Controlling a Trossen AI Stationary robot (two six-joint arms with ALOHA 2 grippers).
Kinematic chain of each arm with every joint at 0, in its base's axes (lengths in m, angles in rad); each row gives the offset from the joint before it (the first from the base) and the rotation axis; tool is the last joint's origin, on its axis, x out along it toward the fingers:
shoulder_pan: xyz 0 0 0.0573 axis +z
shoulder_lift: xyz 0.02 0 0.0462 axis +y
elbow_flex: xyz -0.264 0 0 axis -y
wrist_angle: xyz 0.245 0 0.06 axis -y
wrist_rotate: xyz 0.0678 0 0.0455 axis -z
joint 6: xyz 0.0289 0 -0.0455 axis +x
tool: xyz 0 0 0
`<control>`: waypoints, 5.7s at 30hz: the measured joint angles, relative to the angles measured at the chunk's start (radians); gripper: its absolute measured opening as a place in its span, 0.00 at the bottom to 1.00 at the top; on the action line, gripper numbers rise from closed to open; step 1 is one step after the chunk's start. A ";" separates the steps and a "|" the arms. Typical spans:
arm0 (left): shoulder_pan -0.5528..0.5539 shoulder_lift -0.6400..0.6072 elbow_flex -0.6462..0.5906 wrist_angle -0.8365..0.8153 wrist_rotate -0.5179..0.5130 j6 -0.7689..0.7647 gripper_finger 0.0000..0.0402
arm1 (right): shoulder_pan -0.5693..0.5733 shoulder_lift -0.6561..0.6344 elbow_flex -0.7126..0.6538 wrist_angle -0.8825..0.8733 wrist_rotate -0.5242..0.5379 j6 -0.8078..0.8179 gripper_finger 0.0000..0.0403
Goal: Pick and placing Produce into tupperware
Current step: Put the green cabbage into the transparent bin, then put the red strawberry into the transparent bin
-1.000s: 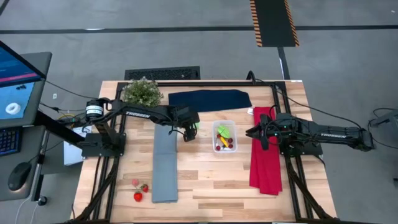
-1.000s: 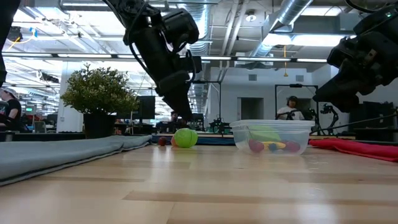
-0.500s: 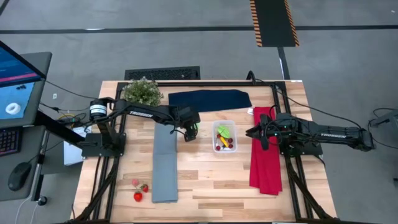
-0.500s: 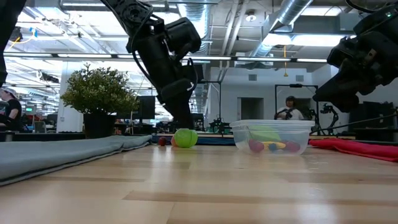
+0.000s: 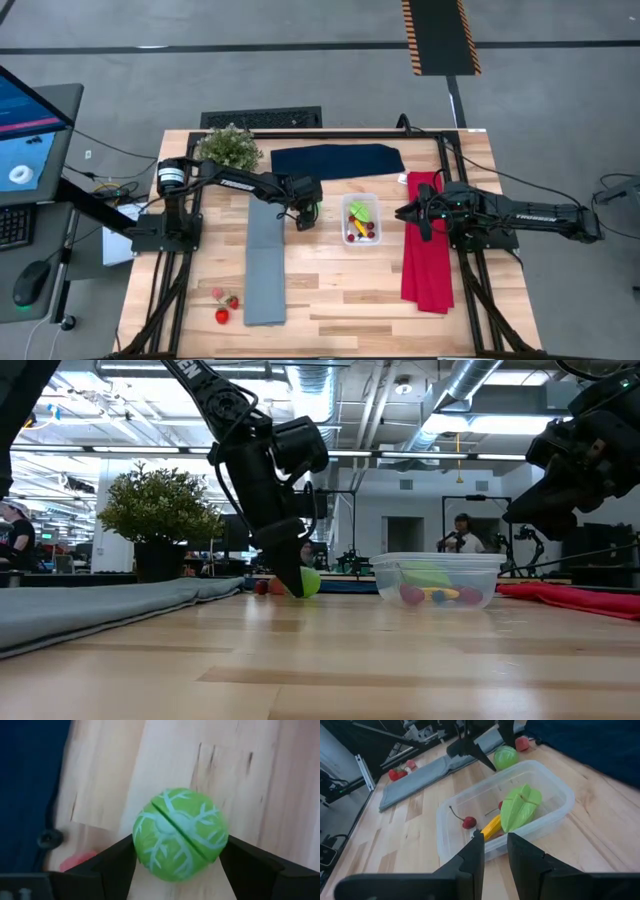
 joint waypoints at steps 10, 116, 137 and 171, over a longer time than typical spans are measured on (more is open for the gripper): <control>0.000 0.000 0.001 0.071 0.069 0.007 0.58 | 0.000 0.000 0.000 0.000 0.000 0.000 0.27; -0.657 -0.249 0.234 -0.510 0.016 -0.475 0.83 | 0.000 0.000 0.000 -0.003 0.000 0.000 0.27; -0.999 -0.290 0.123 -0.685 -0.178 -1.206 0.83 | 0.000 0.000 0.000 -0.002 0.000 0.000 0.27; -1.068 -0.162 -0.121 -0.496 0.072 -1.674 0.83 | 0.000 0.000 0.000 -0.003 0.000 0.000 0.27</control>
